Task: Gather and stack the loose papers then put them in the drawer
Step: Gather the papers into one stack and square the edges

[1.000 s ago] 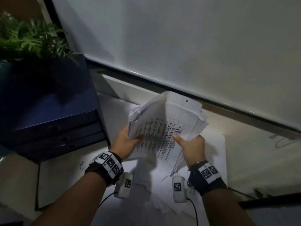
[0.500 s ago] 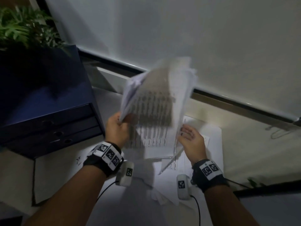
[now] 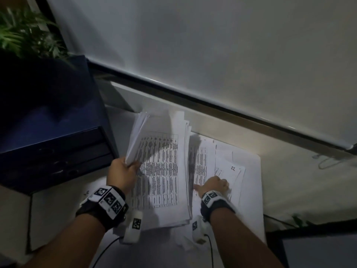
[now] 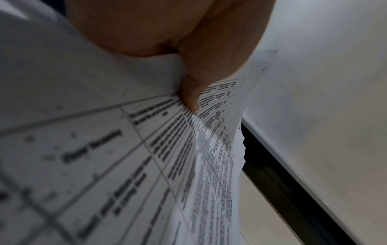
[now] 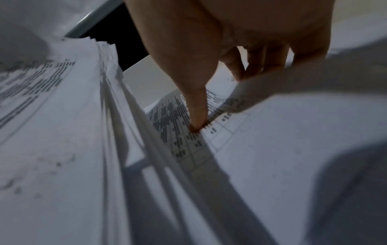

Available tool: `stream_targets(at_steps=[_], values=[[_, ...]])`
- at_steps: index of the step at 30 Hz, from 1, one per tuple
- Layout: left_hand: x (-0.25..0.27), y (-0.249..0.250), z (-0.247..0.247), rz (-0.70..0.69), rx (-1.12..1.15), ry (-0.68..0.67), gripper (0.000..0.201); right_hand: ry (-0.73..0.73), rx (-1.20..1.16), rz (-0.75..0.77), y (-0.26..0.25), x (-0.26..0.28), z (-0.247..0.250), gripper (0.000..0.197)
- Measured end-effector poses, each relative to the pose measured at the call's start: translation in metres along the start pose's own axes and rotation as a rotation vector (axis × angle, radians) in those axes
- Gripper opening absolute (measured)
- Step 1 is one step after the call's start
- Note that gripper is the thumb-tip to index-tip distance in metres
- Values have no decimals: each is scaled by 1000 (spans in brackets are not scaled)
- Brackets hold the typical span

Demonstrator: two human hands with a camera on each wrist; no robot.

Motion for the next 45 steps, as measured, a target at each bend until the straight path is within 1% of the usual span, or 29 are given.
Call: stream_targets(at_steps=[2, 3, 5, 6, 9, 10, 11, 13, 15, 17, 20, 23, 25, 27, 29, 31, 32, 35, 37, 39, 40, 41, 43, 45], values=[[-2, -3, 3, 10, 28, -4, 15, -33, -85, -49, -2, 1, -10, 97], [-3, -3, 5, 17, 48, -7, 13, -51, -142, -76, -3, 2, -10, 90], [-4, -4, 8, 31, 82, -16, 12, -42, -291, -161, -4, 8, 0, 69], [-4, -4, 9, 35, 90, -20, 12, -54, -353, -197, -4, 9, 2, 64], [-5, -5, 14, 45, 94, -23, 10, -53, -445, -239, 2, 13, 11, 82], [-6, -7, 15, 49, 89, -23, 10, -49, -480, -250, 4, 14, 12, 83], [-7, -8, 16, 49, 81, -23, 9, -54, -518, -256, 6, 17, 18, 78], [-7, -10, 18, 44, 62, -19, 8, -10, -573, -221, 11, 18, 36, 60], [-5, -12, 17, 48, 39, -14, 7, 78, -620, -144, 17, 19, 68, 39], [-1, -17, 11, 76, -14, -19, 8, 183, -650, -45, 21, 19, 106, 28], [6, -29, -6, 145, -76, -46, 20, 326, -692, 90, 23, 19, 166, 20], [20, -36, -21, 218, -115, -71, 30, 418, -746, 189, 21, 26, 220, 16], [30, -36, -33, 259, -109, -103, 31, 425, -811, 236, 20, 32, 246, 14], [39, -37, -42, 309, -113, -131, 34, 379, -888, 248, 21, 34, 252, 14], [45, -42, -48, 353, -149, -173, 37, 285, -972, 203, 26, 31, 237, 16], [49, -47, -54, 364, -166, -220, 36, 166, -1033, 105, 30, 25, 202, 21], [50, -49, -56, 370, -167, -239, 35, 112, -1022, 63, 31, 24, 179, 23], [50, -54, -60, 383, -144, -285, 36, -40, -927, -65, 40, 24, 99, 30], [49, -56, -59, 361, -166, -303, 32, -111, -770, -115, 51, 24, 49, 31], [48, -58, -57, 364, -143, -278, 27, -104, -611, -113, 58, 23, 21, 46], [48, -60, -57, 368, -122, -262, 28, -80, -567, -95, 57, 25, 17, 53], [47, -59, -58, 357, -97, -245, 30, -56, -546, -60, 53, 27, 16, 56], [48, -59, -61, 353, -67, -235, 38, -30, -504, 73, 34, 35, 17, 55], [49, -57, -66, 321, -60, -246, 39, -63, -455, 190, 10, 47, 15, 52]])
Point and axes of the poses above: each hand's wrist, its own x-axis away from the middle knuckle, its own z-axis out of the back of the hand, y = z × x, the point moved 8 cm from there along -x, towards the middle knuckle, and after that the axes turned 14 degrees about y, right-handed, at the moved point
